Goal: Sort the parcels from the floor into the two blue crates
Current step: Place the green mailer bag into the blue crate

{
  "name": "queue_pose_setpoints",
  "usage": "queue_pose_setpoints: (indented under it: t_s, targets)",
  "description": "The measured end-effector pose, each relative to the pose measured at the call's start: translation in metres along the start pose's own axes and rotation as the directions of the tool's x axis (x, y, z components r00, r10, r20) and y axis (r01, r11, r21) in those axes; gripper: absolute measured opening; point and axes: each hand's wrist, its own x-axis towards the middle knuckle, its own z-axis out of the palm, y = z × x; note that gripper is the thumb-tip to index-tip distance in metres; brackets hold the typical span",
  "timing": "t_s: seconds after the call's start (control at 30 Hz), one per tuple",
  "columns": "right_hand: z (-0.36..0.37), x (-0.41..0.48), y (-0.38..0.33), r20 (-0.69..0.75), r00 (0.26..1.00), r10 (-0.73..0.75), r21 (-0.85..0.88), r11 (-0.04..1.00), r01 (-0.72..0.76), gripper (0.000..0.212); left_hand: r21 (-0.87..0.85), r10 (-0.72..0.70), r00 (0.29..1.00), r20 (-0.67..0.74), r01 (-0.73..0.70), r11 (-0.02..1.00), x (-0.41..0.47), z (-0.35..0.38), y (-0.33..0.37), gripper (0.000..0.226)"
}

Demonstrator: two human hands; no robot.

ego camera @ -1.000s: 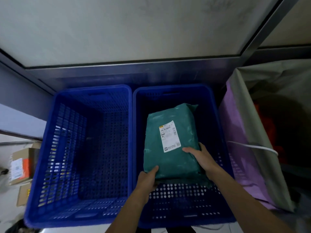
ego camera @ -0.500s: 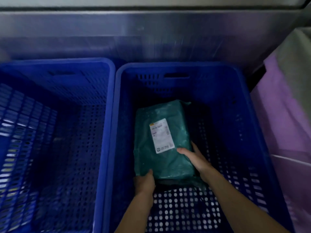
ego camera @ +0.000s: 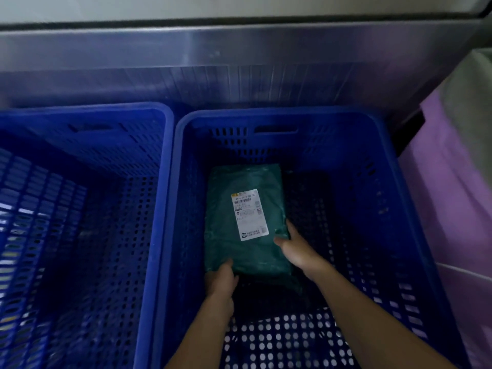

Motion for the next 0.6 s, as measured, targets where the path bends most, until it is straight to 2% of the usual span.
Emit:
queue_pose_setpoints:
  t_s: [0.17,0.23,0.27,0.33,0.43,0.6]
  targets:
    - [0.0,-0.034,-0.019,-0.085,0.995,0.053,-0.154,0.986,-0.066,0.081,0.149,-0.053,0.996,0.066,0.043,0.988,-0.051,-0.005,0.018,0.051]
    - [0.001,-0.061,-0.028,-0.102,0.991,0.082,-0.189,0.977,-0.1,0.078,0.223,-0.09,0.992,0.089,0.068,0.973,-0.083,-0.007,0.024,0.053]
    - [0.003,-0.074,-0.033,-0.101,0.992,0.069,-0.203,0.975,-0.089,0.075,0.259,-0.086,0.988,0.128,0.05,0.965,-0.099,-0.01,0.027,0.045]
    - [0.009,-0.107,-0.054,-0.098,0.995,0.014,-0.234,0.971,-0.037,0.075,0.348,0.013,0.969,0.247,-0.101,0.932,-0.136,-0.017,0.038,0.021]
    - [0.013,-0.152,-0.103,-0.098,0.993,-0.073,-0.312,0.949,0.039,0.07,0.424,0.237,0.911,0.337,-0.372,0.826,-0.185,-0.028,0.069,0.015]
    - [0.029,-0.221,-0.191,-0.013,0.986,-0.169,-0.388,0.909,0.151,0.064,0.352,0.412,0.859,0.303,-0.503,0.789,-0.258,-0.072,0.135,0.015]
